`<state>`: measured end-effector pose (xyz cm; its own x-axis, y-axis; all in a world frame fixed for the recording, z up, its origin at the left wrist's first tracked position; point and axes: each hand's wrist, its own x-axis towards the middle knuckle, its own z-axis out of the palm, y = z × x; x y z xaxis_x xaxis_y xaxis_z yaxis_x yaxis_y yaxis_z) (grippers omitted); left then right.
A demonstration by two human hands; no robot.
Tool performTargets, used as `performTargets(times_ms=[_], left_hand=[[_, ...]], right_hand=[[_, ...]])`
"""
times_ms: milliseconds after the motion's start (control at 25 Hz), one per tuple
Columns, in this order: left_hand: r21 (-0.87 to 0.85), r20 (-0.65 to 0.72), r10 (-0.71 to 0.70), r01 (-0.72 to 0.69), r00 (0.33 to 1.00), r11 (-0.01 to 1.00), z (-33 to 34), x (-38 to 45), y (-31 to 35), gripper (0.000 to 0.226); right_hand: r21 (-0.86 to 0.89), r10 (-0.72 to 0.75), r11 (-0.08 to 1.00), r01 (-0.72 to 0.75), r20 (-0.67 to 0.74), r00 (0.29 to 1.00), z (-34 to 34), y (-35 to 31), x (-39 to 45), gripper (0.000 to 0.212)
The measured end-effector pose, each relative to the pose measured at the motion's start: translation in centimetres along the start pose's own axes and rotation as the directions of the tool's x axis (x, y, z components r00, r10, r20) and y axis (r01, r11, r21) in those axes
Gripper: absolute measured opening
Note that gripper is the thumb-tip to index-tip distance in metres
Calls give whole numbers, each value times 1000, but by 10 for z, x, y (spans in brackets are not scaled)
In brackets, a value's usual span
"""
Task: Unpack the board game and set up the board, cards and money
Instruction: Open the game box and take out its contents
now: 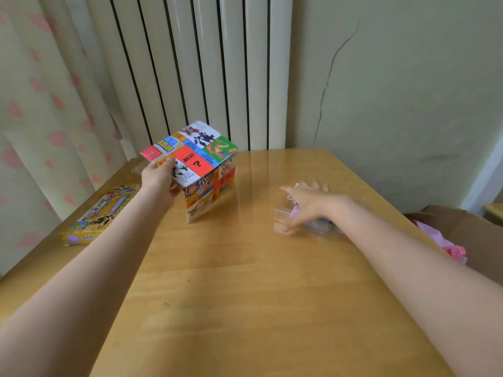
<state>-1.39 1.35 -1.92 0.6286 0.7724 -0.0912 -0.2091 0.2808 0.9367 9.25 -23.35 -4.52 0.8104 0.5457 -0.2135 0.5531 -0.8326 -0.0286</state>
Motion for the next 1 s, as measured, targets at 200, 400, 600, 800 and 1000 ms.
performTargets(times_ms=[200, 400, 600, 800, 1000], left_hand=[[96, 113, -100, 89, 989, 991, 19, 5, -15, 14], [128, 195, -147, 124, 970, 984, 39, 5, -27, 19], [136, 207, -153, 126, 966, 983, 46, 5, -35, 22], [163, 218, -139, 105, 966, 981, 50, -1, -36, 16], [160, 285, -93, 48, 954, 986, 41, -4, -22, 14]], right_hand=[[23, 131, 990, -137, 161, 978, 0, 24, 37, 134], [-79, 75, 995, -62, 179, 981, -2, 31, 55, 132], [-98, 54, 995, -33, 219, 974, -7, 57, 59, 135], [-261, 117, 963, -72, 161, 980, -17, 66, 47, 127], [423, -102, 903, 75, 42, 994, -43, 37, 26, 102]])
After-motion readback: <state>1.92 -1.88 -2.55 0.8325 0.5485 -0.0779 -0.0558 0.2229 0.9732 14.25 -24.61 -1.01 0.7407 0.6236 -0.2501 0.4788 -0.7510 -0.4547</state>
